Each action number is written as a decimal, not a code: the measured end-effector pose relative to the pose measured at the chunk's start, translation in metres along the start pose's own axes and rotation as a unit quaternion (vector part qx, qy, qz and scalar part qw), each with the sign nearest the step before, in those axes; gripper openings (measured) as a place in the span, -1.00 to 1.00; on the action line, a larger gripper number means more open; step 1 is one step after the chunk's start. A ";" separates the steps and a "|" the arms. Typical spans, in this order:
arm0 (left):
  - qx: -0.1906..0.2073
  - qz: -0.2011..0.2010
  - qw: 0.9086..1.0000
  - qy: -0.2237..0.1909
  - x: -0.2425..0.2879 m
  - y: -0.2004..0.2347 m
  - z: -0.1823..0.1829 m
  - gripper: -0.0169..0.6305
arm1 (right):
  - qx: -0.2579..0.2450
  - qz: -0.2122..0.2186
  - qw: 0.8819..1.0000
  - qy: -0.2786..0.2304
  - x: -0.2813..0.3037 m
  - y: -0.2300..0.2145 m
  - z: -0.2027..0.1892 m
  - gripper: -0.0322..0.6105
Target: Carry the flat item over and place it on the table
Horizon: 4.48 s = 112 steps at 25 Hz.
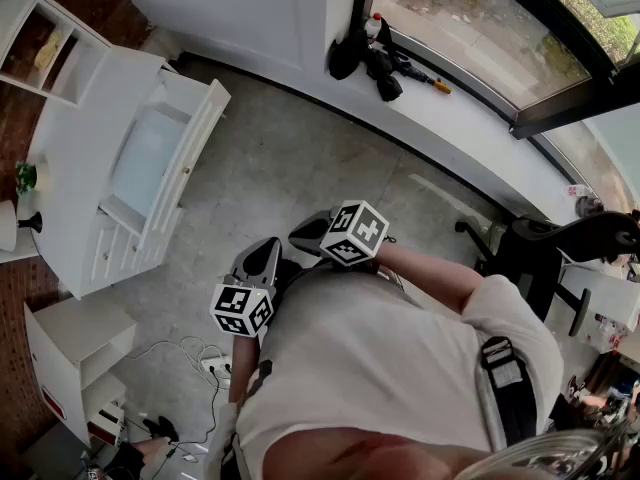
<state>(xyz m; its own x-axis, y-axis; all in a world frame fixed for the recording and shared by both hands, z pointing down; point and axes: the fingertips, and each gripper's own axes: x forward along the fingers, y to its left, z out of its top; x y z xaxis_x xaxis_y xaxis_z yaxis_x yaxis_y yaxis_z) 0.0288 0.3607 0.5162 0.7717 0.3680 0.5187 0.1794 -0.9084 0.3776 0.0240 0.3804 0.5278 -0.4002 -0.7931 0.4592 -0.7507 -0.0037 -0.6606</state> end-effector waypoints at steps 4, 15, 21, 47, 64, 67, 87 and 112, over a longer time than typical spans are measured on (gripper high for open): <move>-0.007 -0.004 1.000 0.000 0.026 -0.020 0.004 -0.89 | 0.022 -0.005 1.000 -0.009 -0.024 -0.013 -0.008 -0.87; 0.059 -0.057 0.997 -0.011 0.013 -0.046 0.010 -0.89 | 0.094 -0.074 0.986 -0.120 -0.046 -0.004 0.003 -0.87; 0.014 0.003 0.999 -0.033 -0.036 -0.013 -0.014 -0.89 | 0.053 -0.064 0.996 -0.035 -0.011 0.026 -0.005 -0.87; -0.051 0.190 0.978 -0.068 -0.121 0.146 0.034 -0.89 | 0.016 0.066 0.997 0.032 0.079 -0.014 0.118 -0.87; 0.015 0.320 0.947 -0.028 -0.050 0.195 0.032 -0.89 | -0.030 0.135 0.980 0.140 0.092 -0.050 0.125 -0.87; 0.002 0.310 0.951 -0.009 -0.048 0.198 0.013 -0.89 | -0.038 0.136 0.980 0.144 0.103 -0.048 0.128 -0.87; -0.075 0.365 0.927 -0.036 -0.188 0.357 -0.095 -0.89 | -0.149 0.082 0.960 0.224 0.229 0.045 0.131 -0.87; -0.235 0.441 0.838 -0.220 -0.200 0.267 0.010 -0.89 | -0.198 0.282 0.890 0.299 0.291 0.056 0.190 -0.87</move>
<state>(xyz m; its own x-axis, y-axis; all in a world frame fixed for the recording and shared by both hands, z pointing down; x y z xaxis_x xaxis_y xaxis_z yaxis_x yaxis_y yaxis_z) -0.0714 0.0427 0.5053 0.6467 -0.6073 0.4614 -0.7590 -0.5719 0.3110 -0.0345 0.0339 0.5114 -0.8914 -0.1350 0.4326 -0.4207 0.6013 -0.6793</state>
